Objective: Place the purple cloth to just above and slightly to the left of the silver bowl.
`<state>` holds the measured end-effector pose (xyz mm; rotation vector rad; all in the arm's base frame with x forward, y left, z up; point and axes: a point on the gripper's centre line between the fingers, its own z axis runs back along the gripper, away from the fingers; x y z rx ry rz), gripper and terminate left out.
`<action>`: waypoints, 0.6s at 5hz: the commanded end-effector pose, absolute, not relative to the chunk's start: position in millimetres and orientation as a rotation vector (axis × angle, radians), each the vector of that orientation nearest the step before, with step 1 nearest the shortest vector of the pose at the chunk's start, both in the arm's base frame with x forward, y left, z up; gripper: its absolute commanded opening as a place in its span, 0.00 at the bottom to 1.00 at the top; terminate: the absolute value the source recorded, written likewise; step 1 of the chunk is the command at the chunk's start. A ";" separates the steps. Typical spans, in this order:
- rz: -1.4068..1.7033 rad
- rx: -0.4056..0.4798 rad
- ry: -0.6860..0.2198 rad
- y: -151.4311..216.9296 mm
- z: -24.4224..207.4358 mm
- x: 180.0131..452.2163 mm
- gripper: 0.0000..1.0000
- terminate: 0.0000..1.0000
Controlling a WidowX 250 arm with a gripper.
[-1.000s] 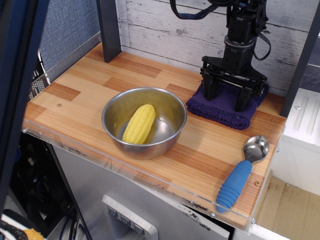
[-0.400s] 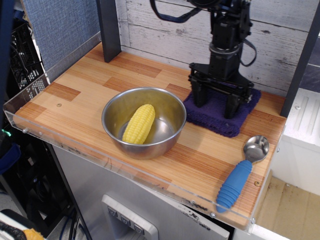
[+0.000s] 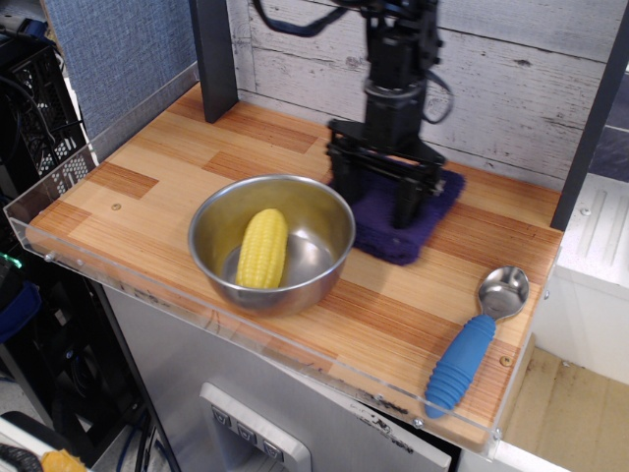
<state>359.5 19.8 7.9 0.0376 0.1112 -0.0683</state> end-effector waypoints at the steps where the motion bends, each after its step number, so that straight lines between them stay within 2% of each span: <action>1: 0.030 0.064 0.176 92.4 0.1 333.4 1.00 0.00; 3: 0.047 0.073 0.137 133.4 9.7 334.5 1.00 0.00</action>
